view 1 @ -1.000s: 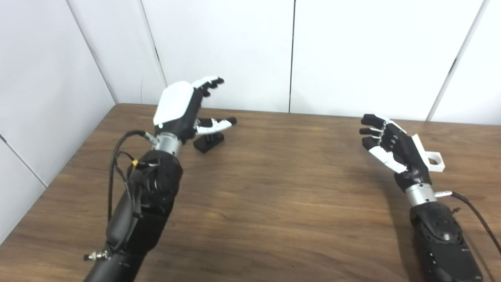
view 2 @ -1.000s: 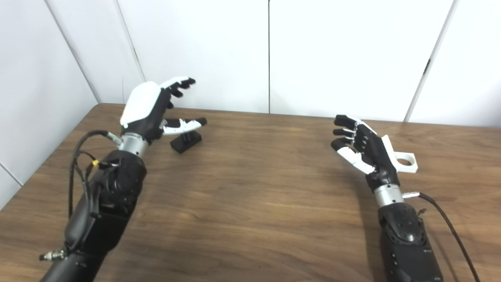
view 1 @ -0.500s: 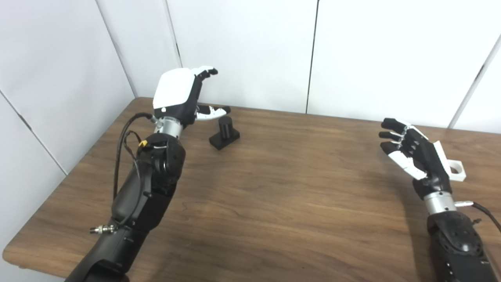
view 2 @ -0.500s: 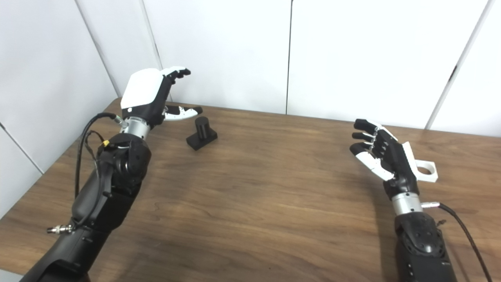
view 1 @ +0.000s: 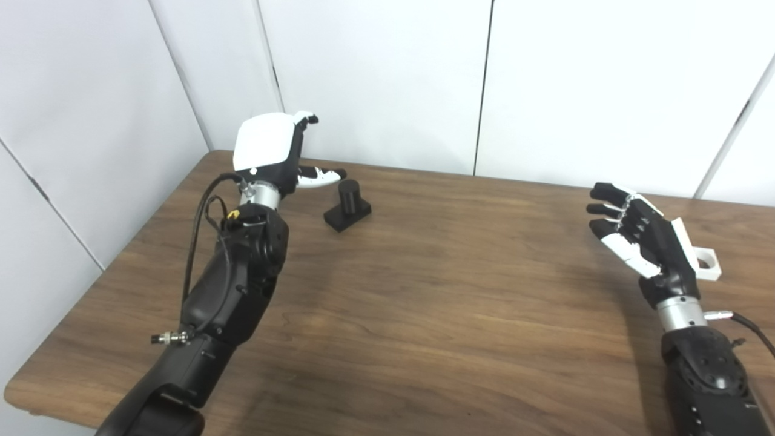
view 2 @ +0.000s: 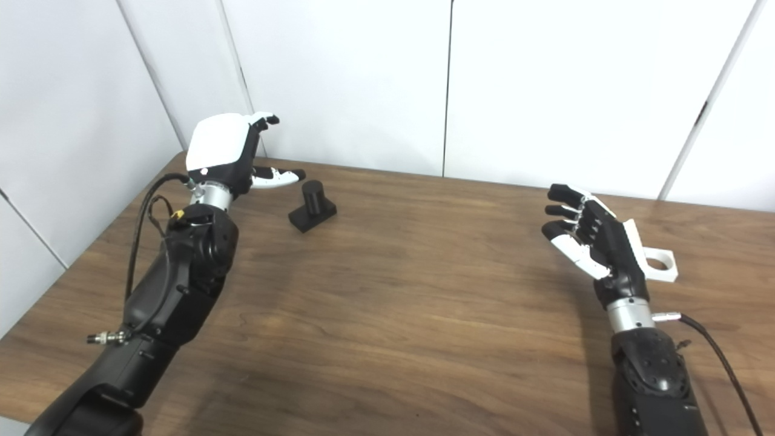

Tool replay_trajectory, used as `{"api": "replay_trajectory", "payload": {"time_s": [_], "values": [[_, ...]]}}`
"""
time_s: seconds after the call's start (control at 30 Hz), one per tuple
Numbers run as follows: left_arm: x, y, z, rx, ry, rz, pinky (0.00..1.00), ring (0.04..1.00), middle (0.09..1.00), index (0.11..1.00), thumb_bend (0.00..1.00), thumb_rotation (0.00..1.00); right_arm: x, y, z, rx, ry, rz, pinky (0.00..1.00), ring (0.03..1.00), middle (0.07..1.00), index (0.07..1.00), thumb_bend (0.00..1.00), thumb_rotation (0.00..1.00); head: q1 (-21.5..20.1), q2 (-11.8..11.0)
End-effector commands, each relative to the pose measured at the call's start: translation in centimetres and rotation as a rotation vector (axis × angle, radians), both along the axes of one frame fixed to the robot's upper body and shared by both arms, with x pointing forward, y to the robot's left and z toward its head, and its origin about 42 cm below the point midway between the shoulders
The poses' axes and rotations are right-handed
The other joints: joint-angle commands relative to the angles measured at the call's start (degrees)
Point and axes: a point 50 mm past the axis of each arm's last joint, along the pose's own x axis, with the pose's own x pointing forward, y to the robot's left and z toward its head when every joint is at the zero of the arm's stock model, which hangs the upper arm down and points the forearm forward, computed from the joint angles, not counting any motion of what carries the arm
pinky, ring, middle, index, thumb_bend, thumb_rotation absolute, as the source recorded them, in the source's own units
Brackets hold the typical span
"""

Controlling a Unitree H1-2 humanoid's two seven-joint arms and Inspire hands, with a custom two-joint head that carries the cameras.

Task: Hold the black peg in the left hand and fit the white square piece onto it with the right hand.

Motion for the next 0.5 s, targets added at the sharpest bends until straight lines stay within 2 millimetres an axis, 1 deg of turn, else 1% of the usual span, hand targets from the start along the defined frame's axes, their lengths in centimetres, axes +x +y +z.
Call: {"api": "replay_trajectory", "payload": {"time_s": [0.0, 0.13, 0.33, 0.47], "values": [[1.0, 0.3, 3.1, 0.031, -0.074, 0.029, 0.58, 0.755, 0.811, 0.824, 0.82, 0.53, -1.4, -1.0, -2.5, -0.010, 0.049, -0.021, 0.64, 0.727, 0.781, 0.757, 0.86, 0.56, 0.1, 0.0], [1.3, -0.2, 2.7, 0.025, -0.042, 0.037, 0.59, 0.764, 0.822, 0.835, 0.83, 0.55, -1.3, -1.0, -2.4, -0.009, 0.046, -0.016, 0.64, 0.725, 0.781, 0.757, 0.86, 0.56, 0.2, 0.1], [2.0, -0.9, 1.9, 0.022, 0.009, 0.036, 0.60, 0.782, 0.838, 0.825, 0.86, 0.54, -1.3, -0.9, -2.2, -0.003, 0.040, -0.009, 0.64, 0.725, 0.781, 0.759, 0.86, 0.55, 0.1, 0.2], [2.5, -1.4, 1.3, 0.034, 0.038, 0.031, 0.72, 0.857, 0.875, 0.820, 0.86, 0.54, -1.3, -0.8, -2.3, -0.003, 0.044, -0.008, 0.65, 0.729, 0.782, 0.761, 0.86, 0.55, -0.1, 0.4]]}}
